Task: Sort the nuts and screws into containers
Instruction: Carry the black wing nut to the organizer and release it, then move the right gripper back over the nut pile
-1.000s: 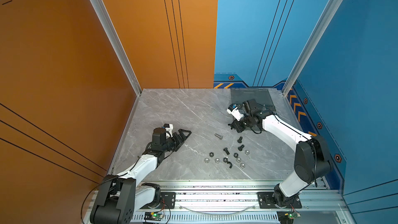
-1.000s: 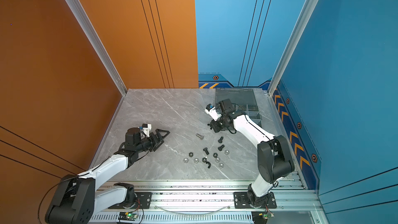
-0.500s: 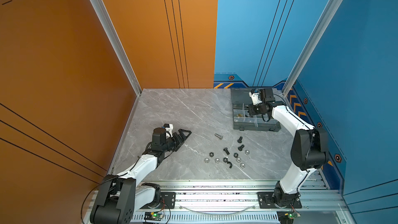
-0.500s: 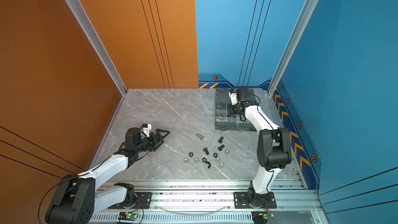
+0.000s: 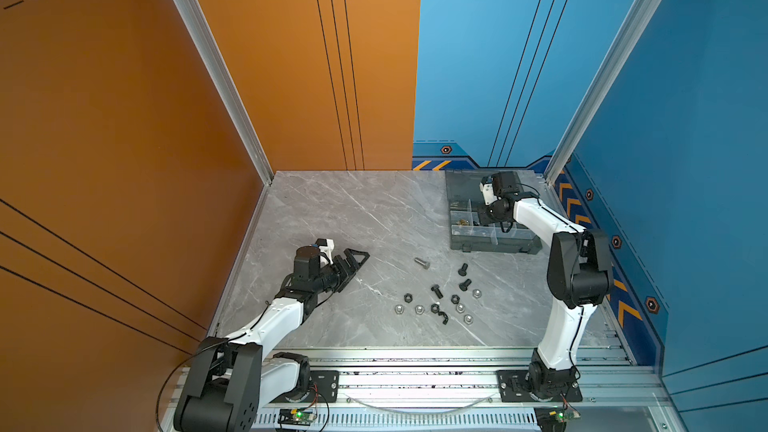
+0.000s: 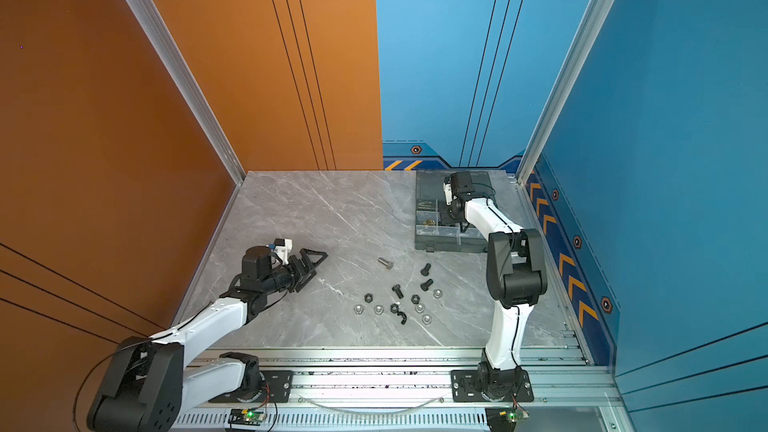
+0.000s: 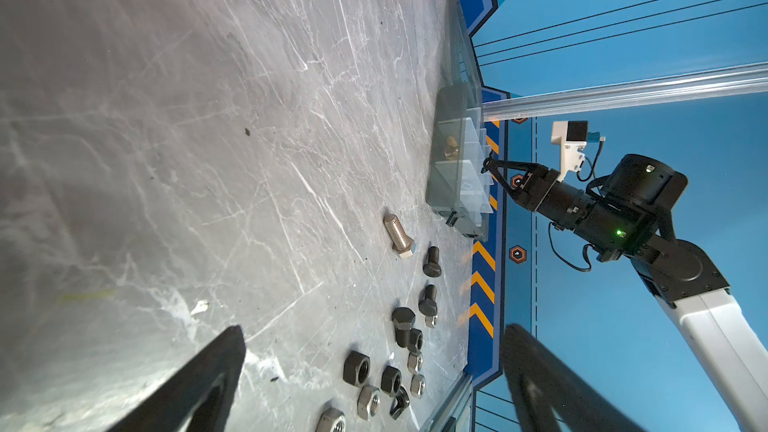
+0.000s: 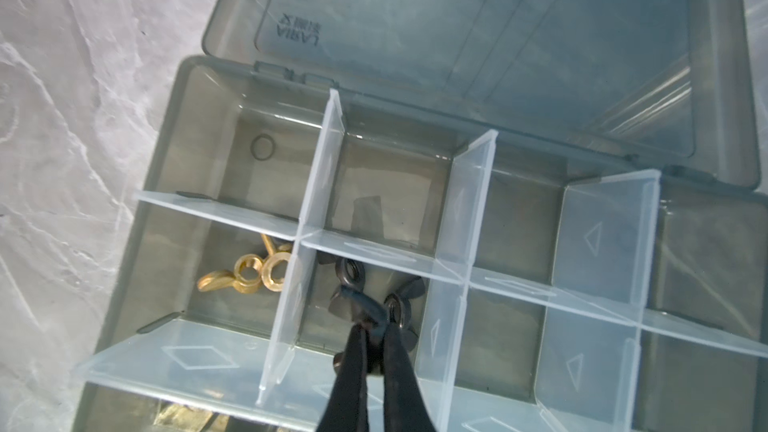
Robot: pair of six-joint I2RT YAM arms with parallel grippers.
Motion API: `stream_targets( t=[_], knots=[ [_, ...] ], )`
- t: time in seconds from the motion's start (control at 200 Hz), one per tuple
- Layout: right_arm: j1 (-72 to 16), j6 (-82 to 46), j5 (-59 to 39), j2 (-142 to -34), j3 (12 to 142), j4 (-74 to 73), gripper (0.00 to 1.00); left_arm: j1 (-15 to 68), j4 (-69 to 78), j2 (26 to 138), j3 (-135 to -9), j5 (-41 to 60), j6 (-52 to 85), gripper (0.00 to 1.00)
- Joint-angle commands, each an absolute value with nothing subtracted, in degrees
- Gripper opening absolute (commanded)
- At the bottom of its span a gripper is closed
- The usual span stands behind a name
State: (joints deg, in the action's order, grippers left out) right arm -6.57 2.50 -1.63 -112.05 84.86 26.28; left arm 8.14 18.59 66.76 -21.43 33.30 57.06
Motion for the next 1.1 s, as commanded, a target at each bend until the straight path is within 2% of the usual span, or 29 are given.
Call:
stream_targets(
  t=[0.0, 0.07, 0.185, 0.305, 0.511, 0.701, 1.096],
  knots=[
    [-6.46, 1.92, 0.33, -112.93, 86.47, 28.76, 0.01, 8.04, 18.17, 66.88, -22.59, 33.24, 57.30, 0.98],
    [-6.46, 1.85, 0.47, -113.29, 86.65, 29.26, 0.08, 8.00, 18.17, 66.88, -22.59, 33.28, 57.37, 0.98],
    [-6.45, 1.65, 1.02, -113.30, 87.03, 29.70, 0.27, 8.07, 18.15, 66.96, -22.86, 33.38, 57.39, 0.98],
    [-6.45, 1.93, 0.25, -111.84, 86.83, 30.02, 0.38, 8.08, 18.11, 67.13, -23.11, 33.45, 57.46, 0.98],
    [-6.98, 2.18, -6.05, -101.15, 80.38, 27.50, 0.41, 8.44, 18.17, 67.14, -23.60, 33.40, 57.58, 0.98],
    [-8.02, -1.06, -16.30, -97.20, 81.95, 39.96, 0.41, 8.96, 18.18, 67.55, -24.08, 33.48, 57.54, 0.98],
    [-21.10, -4.56, -15.75, -89.75, 70.84, 45.58, 0.43, 9.27, 18.02, 68.12, -24.82, 33.53, 57.12, 0.98]
  ],
)
